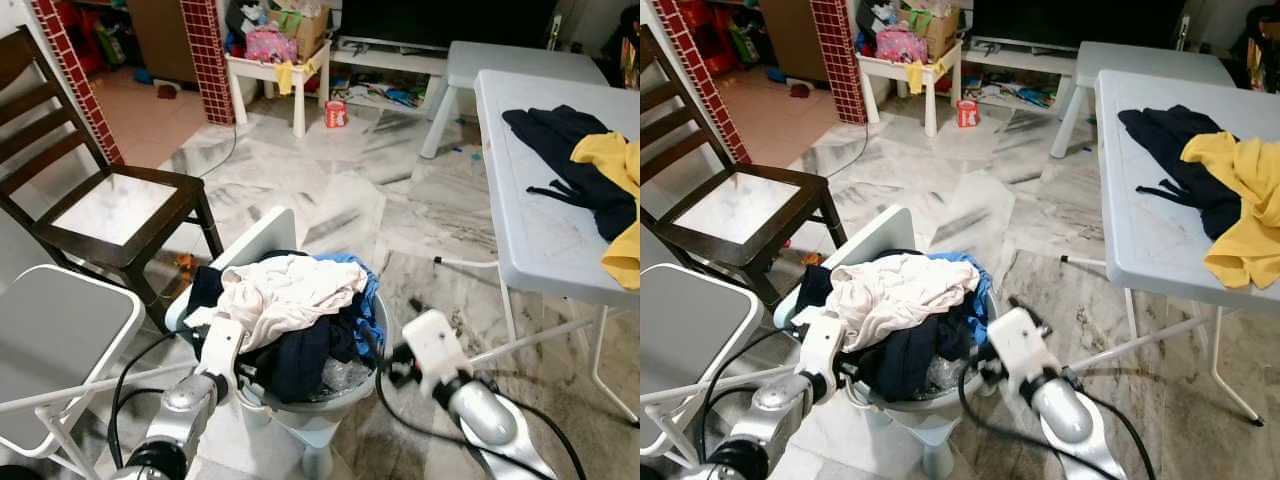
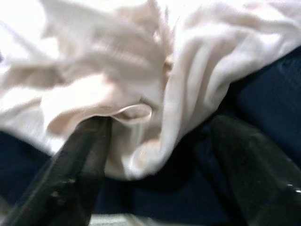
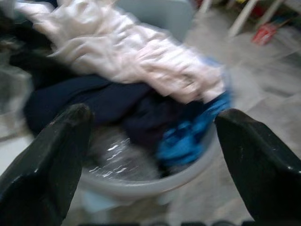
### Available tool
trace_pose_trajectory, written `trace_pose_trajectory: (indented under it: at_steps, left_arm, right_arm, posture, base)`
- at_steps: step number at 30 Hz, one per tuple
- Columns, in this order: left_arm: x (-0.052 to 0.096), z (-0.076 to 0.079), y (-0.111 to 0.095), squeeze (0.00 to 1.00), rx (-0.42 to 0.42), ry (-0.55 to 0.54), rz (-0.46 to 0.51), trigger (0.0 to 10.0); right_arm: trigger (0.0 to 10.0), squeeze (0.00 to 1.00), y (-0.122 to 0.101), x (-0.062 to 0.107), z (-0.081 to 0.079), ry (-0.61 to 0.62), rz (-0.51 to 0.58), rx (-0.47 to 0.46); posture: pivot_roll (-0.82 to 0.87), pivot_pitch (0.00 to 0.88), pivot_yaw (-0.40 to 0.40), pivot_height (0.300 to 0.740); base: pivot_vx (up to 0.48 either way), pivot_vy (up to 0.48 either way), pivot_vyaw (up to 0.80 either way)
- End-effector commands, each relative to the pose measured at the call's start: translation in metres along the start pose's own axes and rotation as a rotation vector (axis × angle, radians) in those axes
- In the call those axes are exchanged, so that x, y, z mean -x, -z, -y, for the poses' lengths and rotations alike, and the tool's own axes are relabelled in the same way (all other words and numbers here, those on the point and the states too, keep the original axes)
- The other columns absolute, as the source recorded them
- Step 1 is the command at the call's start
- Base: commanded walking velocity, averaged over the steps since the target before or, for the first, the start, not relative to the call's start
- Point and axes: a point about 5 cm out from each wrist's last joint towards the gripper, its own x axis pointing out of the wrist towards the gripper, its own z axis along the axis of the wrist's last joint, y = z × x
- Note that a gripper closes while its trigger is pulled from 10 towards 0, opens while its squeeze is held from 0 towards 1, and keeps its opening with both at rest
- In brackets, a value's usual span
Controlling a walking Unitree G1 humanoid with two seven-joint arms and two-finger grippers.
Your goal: Hang hanger
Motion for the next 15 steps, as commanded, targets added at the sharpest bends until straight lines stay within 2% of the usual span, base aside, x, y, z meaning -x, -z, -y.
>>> trace_pose_trajectory:
  at_steps: [1,6,15]
  left_arm:
    - [0.0,-0.004,0.001,0.0,-0.007,-0.019,-0.008,0.0]
    - [-0.002,-0.006,-0.006,0.0,0.007,-0.033,0.007,0.0]
    - [-0.005,-0.008,-0.013,0.0,-0.021,-0.083,0.038,0.0]
  right_arm:
    - [10.0,0.0,-0.003,0.003,-0.003,-0.041,-0.007,-0.005]
    - [10.0,0.0,-0.004,0.0,0.003,-0.006,-0.025,0.024]
    - [10.0,0.0,-0.011,-0.004,0.0,-0.014,-0.021,0.037]
  posture:
    - [-0.32,0.135,0.01,0.74]
    - [-0.32,0.133,0.015,0.74]
    - [-0.31,0.132,0.015,0.74]
  base:
    - [0.0,0.0,0.0]
    - [0.0,0.0,0.0]
    - [0.0,0.0,0.0]
